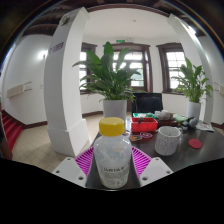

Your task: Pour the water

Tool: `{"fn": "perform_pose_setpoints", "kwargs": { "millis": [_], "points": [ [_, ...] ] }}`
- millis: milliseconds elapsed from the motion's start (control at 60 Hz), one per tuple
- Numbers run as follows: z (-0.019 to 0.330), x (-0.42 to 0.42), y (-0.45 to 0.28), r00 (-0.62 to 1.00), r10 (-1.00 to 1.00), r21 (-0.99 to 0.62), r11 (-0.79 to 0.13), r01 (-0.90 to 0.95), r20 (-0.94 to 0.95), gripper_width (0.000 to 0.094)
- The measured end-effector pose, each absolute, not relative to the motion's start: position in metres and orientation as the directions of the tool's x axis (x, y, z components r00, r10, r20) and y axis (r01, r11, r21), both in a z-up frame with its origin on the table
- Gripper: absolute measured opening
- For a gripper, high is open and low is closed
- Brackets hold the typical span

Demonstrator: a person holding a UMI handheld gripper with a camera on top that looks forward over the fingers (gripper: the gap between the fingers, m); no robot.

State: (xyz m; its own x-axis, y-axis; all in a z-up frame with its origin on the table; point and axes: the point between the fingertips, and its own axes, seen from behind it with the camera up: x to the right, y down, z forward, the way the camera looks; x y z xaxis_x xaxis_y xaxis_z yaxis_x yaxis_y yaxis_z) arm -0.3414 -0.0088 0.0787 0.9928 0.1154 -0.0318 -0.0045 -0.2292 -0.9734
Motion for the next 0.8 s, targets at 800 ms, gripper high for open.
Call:
{"fn": "perform_pose_setpoints", "kwargs": {
  "millis": [800],
  "points": [
    [0.141, -0.282, 0.068, 0.358, 0.033, -0.358, -0.179, -0.916, -0.933, 0.0458]
  ]
}}
